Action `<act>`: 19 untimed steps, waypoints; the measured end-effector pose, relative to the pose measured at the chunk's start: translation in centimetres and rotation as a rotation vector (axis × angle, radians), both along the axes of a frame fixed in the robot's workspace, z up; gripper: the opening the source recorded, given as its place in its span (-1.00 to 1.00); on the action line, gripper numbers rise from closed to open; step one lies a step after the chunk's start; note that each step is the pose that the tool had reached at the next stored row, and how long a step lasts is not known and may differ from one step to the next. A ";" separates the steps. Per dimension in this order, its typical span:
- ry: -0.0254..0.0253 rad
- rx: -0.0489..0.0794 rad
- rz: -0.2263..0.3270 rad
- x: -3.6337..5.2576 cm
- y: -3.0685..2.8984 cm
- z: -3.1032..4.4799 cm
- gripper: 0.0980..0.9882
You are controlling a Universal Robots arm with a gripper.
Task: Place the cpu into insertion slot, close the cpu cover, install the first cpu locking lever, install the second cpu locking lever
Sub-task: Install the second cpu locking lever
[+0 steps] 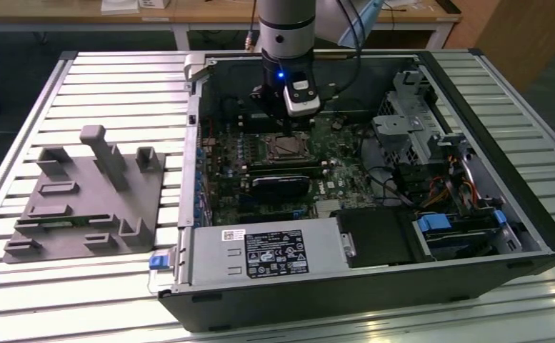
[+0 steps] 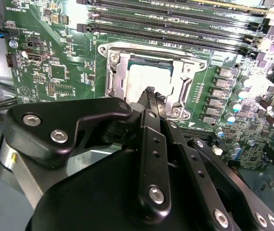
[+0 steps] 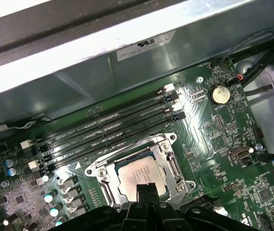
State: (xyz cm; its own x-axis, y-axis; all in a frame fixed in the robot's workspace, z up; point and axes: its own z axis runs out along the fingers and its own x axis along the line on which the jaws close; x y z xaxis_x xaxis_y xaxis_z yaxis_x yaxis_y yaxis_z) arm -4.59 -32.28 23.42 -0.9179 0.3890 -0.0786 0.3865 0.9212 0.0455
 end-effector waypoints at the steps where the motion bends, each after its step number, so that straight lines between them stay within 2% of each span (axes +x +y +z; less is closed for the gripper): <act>1: 0.0000 0.000 0.000 0.00 0.00 0.00 -0.98; 11: 0.0006 -0.001 0.000 0.23 -0.23 0.03 -0.98; 19: 0.0004 -0.002 0.000 0.26 -0.30 0.64 -0.98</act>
State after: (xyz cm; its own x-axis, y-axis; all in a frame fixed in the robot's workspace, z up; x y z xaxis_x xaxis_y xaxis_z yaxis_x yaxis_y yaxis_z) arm -4.34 -32.58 24.06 -0.9178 0.3891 -0.0792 0.3868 0.9211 0.0431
